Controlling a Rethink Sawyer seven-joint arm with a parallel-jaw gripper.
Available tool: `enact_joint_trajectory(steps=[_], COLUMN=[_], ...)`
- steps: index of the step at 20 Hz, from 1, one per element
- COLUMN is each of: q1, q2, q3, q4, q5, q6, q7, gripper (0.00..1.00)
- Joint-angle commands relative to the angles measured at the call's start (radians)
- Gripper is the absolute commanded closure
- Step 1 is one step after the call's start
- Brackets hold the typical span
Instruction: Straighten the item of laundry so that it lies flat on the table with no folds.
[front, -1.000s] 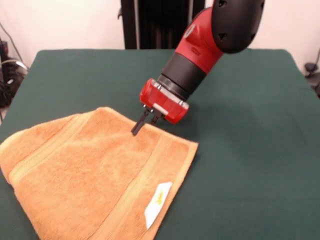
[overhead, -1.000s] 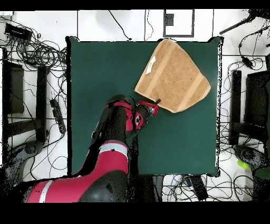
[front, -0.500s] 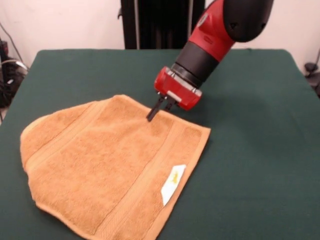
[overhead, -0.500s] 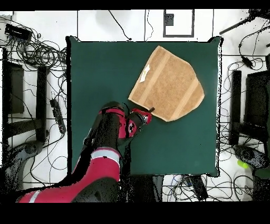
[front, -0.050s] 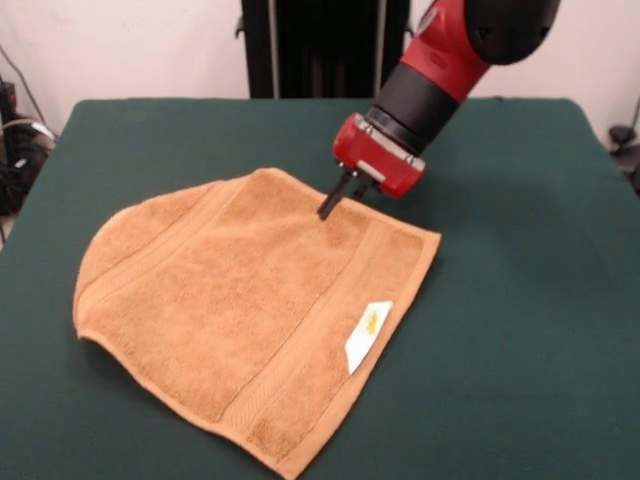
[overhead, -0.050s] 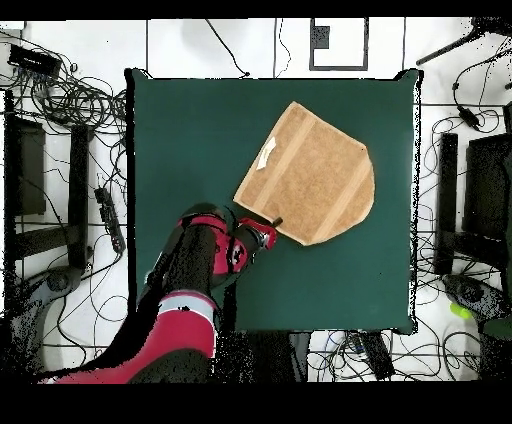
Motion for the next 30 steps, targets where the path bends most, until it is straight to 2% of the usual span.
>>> enact_joint_trajectory(steps=[1,14,17,18,21,22,23,25,30], q1=[0.067,0.115,0.155,0.159,0.184,0.184,0.173,0.136,0.121], q2=[0.004,0.012,0.024,0.027,0.031,0.018,-0.004,-0.052,-0.095], q3=[0.121,0.122,0.081,0.071,0.048,0.050,0.065,0.105,0.149], q4=[0.114,0.098,0.083,0.084,0.081,0.087,0.094,0.126,0.144], q5=[0.128,0.235,0.226,0.236,0.219,0.224,0.231,0.292,0.388], q6=[0.000,-0.004,-0.025,-0.048,-0.084,-0.071,-0.045,-0.025,0.050], q7=[-0.082,-0.049,0.037,0.079,0.151,0.120,0.035,-0.047,-0.131], gripper=[1.00,1.00,1.00,0.00,0.00,0.00,0.00,0.00,0.00])
